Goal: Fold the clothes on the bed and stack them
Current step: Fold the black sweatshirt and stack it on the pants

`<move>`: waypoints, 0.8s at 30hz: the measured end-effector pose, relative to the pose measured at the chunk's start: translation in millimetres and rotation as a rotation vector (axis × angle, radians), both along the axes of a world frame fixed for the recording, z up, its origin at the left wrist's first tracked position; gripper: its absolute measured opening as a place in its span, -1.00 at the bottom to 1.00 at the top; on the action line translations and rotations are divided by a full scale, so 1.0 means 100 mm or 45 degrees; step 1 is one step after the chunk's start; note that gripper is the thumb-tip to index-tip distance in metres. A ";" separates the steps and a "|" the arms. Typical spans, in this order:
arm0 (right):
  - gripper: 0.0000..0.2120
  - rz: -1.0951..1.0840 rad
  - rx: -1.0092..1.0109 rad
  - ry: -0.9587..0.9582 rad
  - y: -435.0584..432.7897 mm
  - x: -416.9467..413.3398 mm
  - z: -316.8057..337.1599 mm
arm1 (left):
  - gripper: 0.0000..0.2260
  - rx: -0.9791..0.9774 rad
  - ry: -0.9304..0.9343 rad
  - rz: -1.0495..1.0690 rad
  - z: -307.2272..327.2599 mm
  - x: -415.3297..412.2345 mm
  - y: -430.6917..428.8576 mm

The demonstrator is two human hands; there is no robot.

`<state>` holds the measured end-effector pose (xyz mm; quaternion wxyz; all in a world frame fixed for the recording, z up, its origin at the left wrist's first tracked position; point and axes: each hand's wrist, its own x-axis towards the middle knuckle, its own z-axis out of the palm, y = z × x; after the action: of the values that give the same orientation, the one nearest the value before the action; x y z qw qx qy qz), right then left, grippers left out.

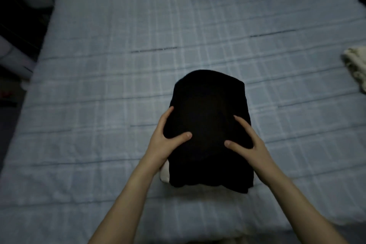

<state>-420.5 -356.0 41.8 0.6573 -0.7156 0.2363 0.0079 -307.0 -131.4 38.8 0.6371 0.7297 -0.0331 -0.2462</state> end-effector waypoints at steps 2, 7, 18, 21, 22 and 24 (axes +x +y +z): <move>-0.31 -0.033 -0.019 -0.067 0.05 -0.18 0.48 | -0.25 -0.023 -0.042 -0.030 0.46 -0.14 0.05; -0.34 -0.057 -0.068 -0.158 0.16 -0.50 1.58 | -0.27 -0.111 -0.163 -0.077 1.55 -0.36 0.16; -0.37 -0.450 -0.068 -0.376 1.07 -1.45 2.46 | -0.25 -0.259 -0.272 -0.410 2.50 -0.72 0.65; -0.44 -0.653 -0.032 -0.396 1.07 -1.80 2.46 | -0.30 -0.274 -0.190 -0.554 2.45 -0.77 0.52; -0.45 -0.707 -0.021 -0.405 1.05 -1.92 2.46 | -0.31 -0.279 -0.148 -0.601 2.43 -0.81 0.45; -0.46 -0.764 -0.011 -0.402 1.00 -2.14 2.48 | -0.32 -0.268 -0.077 -0.688 2.37 -0.91 0.28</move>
<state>-634.1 -256.0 289.5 0.6558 -0.6094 0.3316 -0.2976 -397.9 -103.0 276.2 0.6192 0.6314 -0.2707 -0.3804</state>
